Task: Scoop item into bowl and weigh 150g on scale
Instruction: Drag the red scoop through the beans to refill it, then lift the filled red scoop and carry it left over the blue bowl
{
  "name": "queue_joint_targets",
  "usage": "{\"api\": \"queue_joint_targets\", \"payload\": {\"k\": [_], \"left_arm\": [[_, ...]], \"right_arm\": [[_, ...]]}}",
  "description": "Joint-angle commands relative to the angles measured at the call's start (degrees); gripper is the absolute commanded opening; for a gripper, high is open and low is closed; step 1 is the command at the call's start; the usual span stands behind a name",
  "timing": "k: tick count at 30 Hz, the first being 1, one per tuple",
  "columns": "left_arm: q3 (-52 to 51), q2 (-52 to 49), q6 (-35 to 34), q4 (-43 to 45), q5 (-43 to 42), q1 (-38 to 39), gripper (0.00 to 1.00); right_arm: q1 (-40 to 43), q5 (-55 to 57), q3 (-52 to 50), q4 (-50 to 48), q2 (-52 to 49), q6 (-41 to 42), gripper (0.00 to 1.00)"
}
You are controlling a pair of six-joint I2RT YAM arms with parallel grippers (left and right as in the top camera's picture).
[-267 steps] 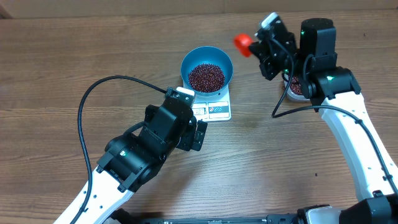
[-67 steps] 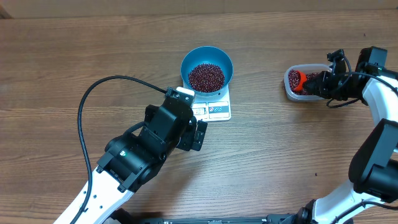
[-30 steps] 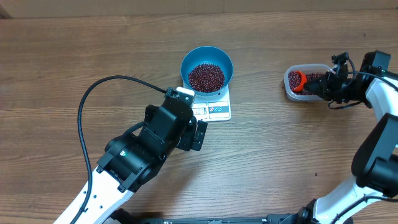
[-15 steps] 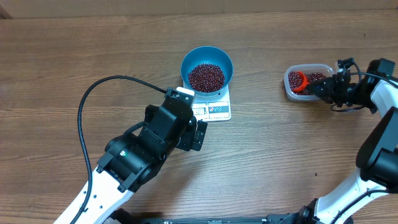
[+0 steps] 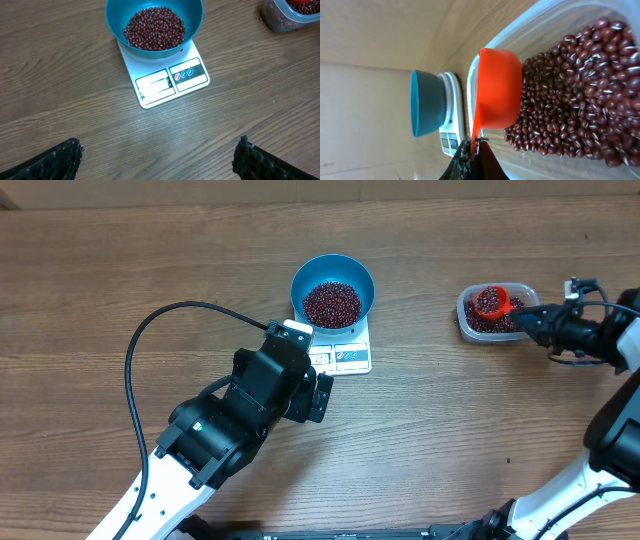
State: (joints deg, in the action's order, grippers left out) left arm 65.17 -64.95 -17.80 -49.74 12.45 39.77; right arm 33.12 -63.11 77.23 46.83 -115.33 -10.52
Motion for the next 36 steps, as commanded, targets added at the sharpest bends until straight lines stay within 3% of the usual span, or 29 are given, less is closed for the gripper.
{"api": "queue_joint_targets", "payload": {"k": [1,22,36], "left_arm": [[-0.1,-0.3,1.1,0.2,-0.3,0.0,0.99],[-0.1,-0.3,1.1,0.2,-0.3,0.0,1.00],[-0.1,-0.3,1.1,0.2,-0.3,0.0,0.99]], "right_arm": [[1.0,-3.7,-0.5,0.2,-0.2,0.0,0.04],[0.2,-16.6,-0.5,1.8,-0.2,0.0,0.04],[-10.8,-21.5,-0.3,-0.8,-0.2,0.2,0.04]]}}
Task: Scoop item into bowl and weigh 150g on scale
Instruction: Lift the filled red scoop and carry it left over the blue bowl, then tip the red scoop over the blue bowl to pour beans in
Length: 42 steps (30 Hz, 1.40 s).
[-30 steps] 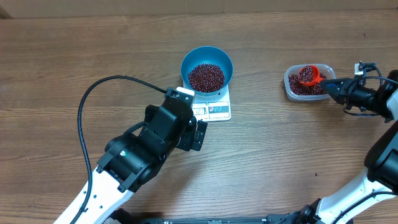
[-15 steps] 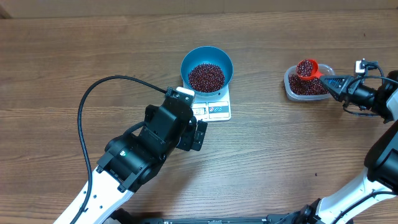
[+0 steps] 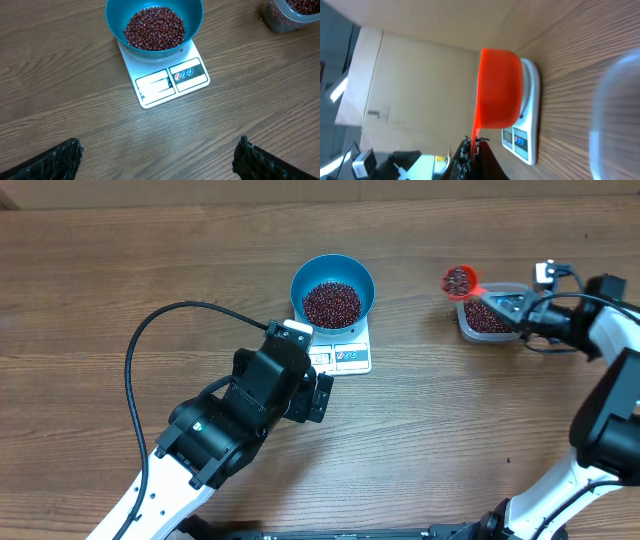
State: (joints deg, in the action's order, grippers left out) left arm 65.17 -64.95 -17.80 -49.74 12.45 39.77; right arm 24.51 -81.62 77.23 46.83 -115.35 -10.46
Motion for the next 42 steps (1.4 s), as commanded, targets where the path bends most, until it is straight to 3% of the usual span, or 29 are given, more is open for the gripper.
{"api": "queue_joint_targets", "payload": {"k": [1,16,21,32,42], "left_arm": [[-0.1,-0.3,1.1,0.2,-0.3,0.0,1.00],[-0.1,-0.3,1.1,0.2,-0.3,0.0,1.00],[-0.1,-0.3,1.1,0.2,-0.3,0.0,0.99],[-0.1,-0.3,1.1,0.2,-0.3,0.0,1.00],[-0.1,-0.3,1.1,0.2,-0.3,0.0,0.99]], "right_arm": [[-3.4,-3.0,-0.3,-1.9,-0.2,0.3,0.04],[-17.5,-2.4,-0.3,-33.8,-0.2,31.3,0.04],[-21.2,-0.4,-0.3,-42.3,-0.2,37.2,0.04],[-25.0,7.6,-0.3,-49.0,-0.2,36.5,0.04],[-26.7,7.7,-0.3,-48.9,-0.2,21.2,0.04]]}}
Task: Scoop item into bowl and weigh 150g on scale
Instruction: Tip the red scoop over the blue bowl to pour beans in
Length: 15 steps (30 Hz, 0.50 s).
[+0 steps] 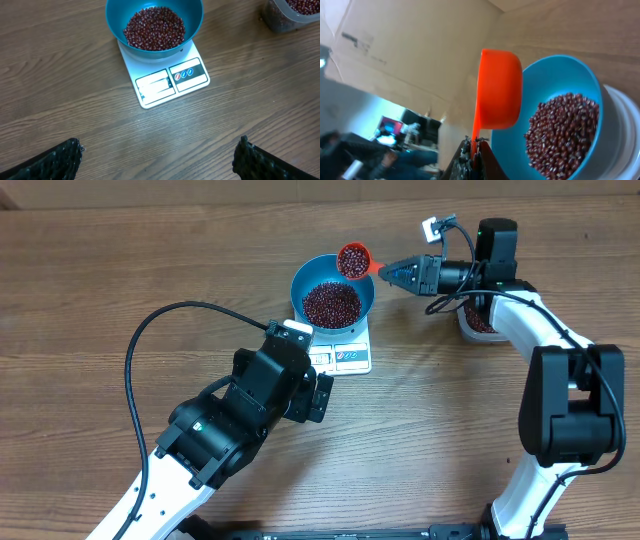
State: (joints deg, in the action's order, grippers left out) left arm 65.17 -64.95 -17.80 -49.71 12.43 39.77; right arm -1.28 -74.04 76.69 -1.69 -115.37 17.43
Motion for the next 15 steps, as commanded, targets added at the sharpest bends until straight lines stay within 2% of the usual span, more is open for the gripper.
{"api": "queue_joint_targets", "payload": {"k": [1,8,13,15], "left_arm": [[-0.1,-0.3,1.1,0.2,-0.3,0.0,0.99],[-0.1,-0.3,1.1,0.2,-0.3,0.0,1.00],[-0.1,-0.3,1.1,0.2,-0.3,0.0,0.99],[-0.1,-0.3,1.1,0.2,-0.3,0.0,1.00]], "right_arm": [[-1.1,0.1,0.2,-0.4,-0.2,-8.3,0.04],[-1.7,0.3,0.2,-0.4,-0.2,-18.8,0.04],[-1.7,2.1,0.2,-0.4,-0.2,-19.8,0.04],[-1.7,2.0,0.2,0.1,-0.2,-22.6,0.04]]}}
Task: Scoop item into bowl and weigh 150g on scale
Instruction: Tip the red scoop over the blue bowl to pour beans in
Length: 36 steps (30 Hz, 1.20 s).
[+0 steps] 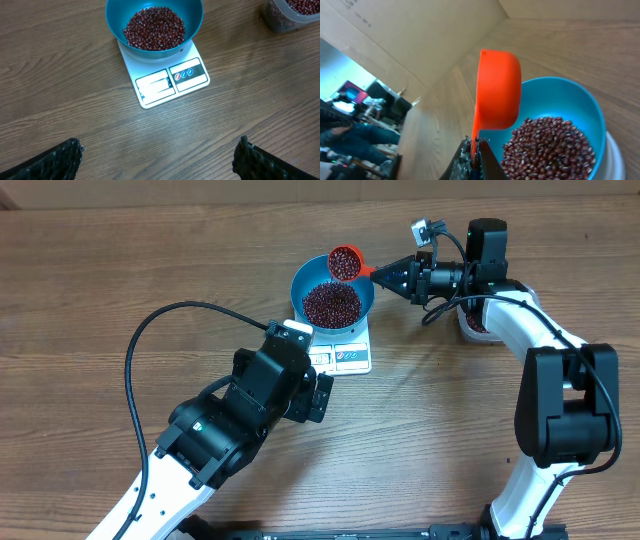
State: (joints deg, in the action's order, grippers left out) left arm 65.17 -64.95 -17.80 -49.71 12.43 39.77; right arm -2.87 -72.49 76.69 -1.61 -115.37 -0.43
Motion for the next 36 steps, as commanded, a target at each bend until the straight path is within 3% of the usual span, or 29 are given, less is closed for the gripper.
{"api": "queue_joint_targets", "payload": {"k": [1,14,36], "left_arm": [[-0.1,-0.3,1.1,0.2,-0.3,0.0,1.00],[-0.1,-0.3,1.1,0.2,-0.3,0.0,0.99],[-0.1,-0.3,1.1,0.2,-0.3,0.0,0.99]], "right_arm": [[-0.1,0.5,0.2,0.3,-0.2,-5.9,0.04],[-0.1,4.5,0.2,6.4,-0.2,-21.1,0.04],[-0.1,5.2,0.2,8.4,-0.2,-30.8,0.04]]}}
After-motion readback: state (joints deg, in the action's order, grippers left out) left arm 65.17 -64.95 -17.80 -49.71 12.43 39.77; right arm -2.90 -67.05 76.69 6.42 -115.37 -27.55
